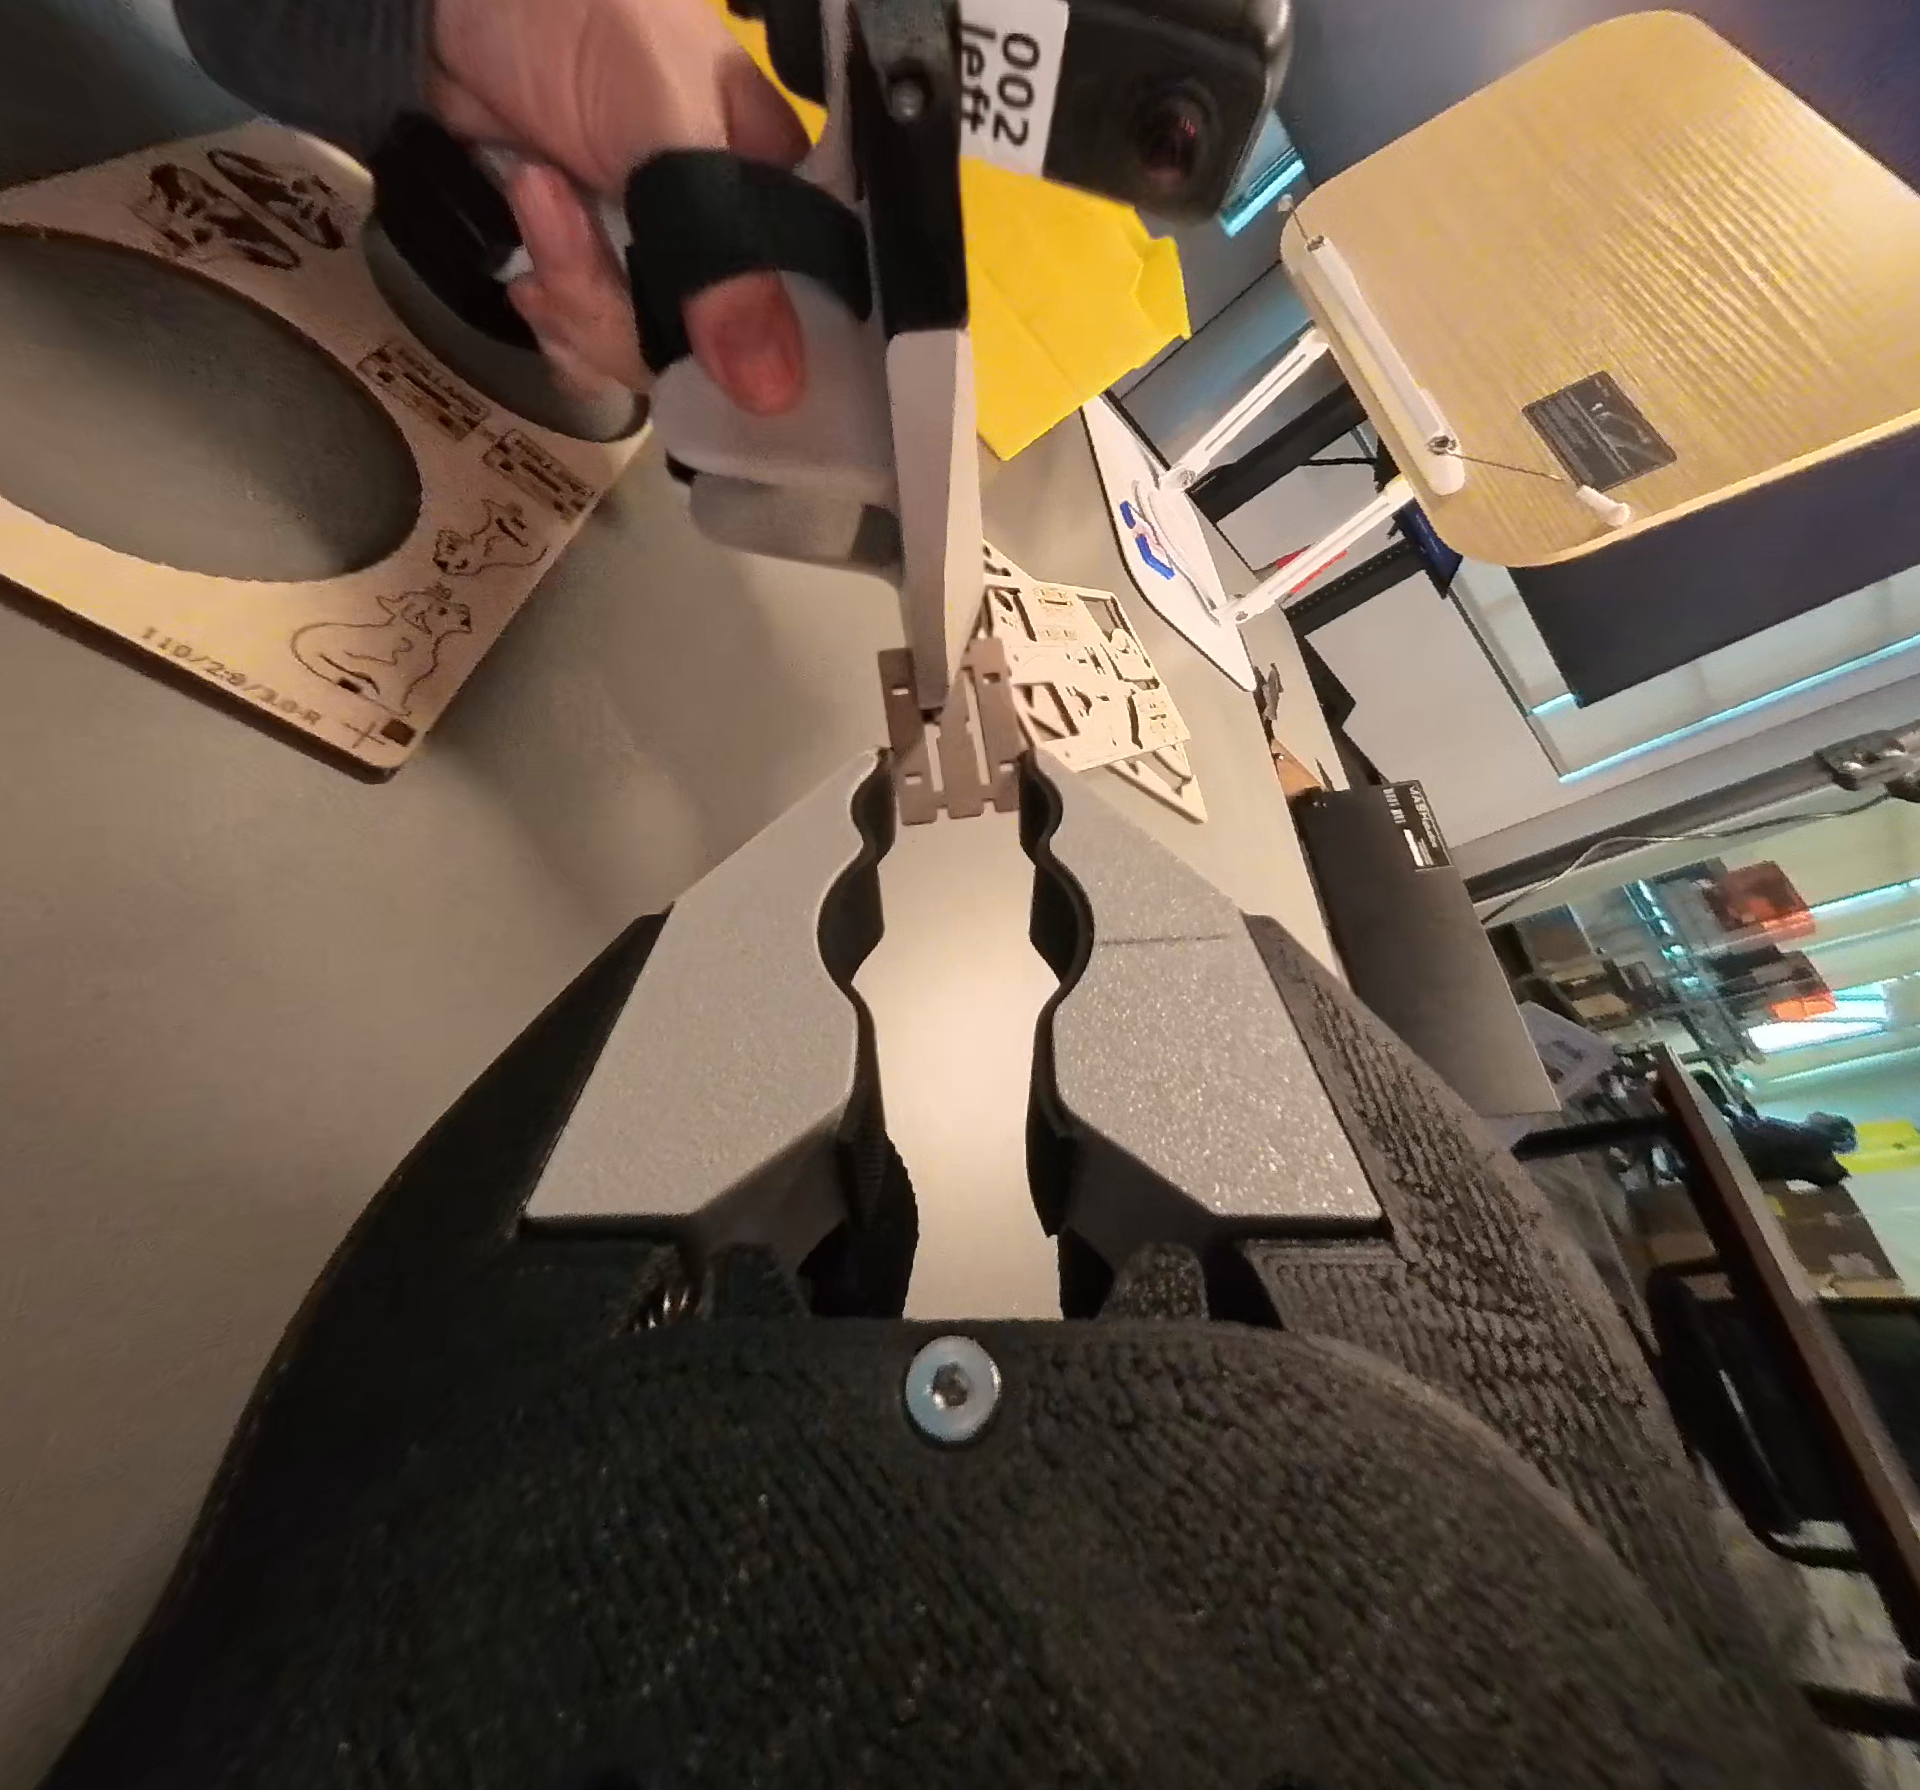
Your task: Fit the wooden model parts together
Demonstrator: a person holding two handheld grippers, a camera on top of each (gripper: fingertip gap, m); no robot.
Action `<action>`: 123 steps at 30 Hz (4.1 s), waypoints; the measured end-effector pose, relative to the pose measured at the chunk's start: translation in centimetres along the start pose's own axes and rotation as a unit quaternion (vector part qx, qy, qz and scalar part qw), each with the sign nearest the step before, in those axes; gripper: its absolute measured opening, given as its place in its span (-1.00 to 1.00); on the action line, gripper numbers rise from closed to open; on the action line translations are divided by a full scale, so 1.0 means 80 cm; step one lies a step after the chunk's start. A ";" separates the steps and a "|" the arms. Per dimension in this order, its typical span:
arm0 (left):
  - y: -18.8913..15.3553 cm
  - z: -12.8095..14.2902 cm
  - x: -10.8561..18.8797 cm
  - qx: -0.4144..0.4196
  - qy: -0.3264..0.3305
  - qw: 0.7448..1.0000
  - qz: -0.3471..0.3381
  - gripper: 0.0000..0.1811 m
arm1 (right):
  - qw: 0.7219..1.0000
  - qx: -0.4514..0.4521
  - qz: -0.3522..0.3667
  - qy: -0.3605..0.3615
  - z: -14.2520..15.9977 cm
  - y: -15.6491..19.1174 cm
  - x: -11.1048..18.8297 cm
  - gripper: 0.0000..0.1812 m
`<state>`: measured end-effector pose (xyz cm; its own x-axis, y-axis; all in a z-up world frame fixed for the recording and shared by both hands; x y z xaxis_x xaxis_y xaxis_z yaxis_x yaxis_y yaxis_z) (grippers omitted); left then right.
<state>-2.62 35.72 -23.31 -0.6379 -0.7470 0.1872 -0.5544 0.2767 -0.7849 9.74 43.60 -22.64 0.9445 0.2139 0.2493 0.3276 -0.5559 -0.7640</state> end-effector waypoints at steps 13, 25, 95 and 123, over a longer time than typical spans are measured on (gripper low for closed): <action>-0.040 0.003 0.019 -0.250 -0.021 0.963 0.095 -0.98 | 0.827 -0.469 -0.227 -0.211 0.007 -0.022 0.020 -0.76; -0.034 0.010 0.013 -0.265 -0.010 0.959 0.097 -0.98 | 0.850 -0.440 -0.227 -0.182 0.004 -0.017 0.016 -0.99; 0.012 -0.035 0.122 -0.230 -0.389 0.825 -0.340 -0.87 | 0.927 -0.341 0.079 -0.139 0.027 -0.058 0.015 -0.98; 0.016 -0.034 0.129 -0.197 -0.409 0.837 -0.305 -0.86 | 0.930 -0.331 0.071 -0.141 0.021 -0.053 0.014 -0.97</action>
<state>-11.38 30.03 -20.77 0.3171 -0.9419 -0.1110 -0.8801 -0.2486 -0.4044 9.35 47.54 -20.11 0.9660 0.2506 -0.0634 0.2314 -0.9477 -0.2197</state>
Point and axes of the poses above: each gripper's, where its closed fingertips meet, x back along the fingers, z out of its underside, y = z × x across the jaws, the point moved 8 cm from there along x, back along the fingers, and after that the axes turned 5 degrees about x, right-handed, at the moved point
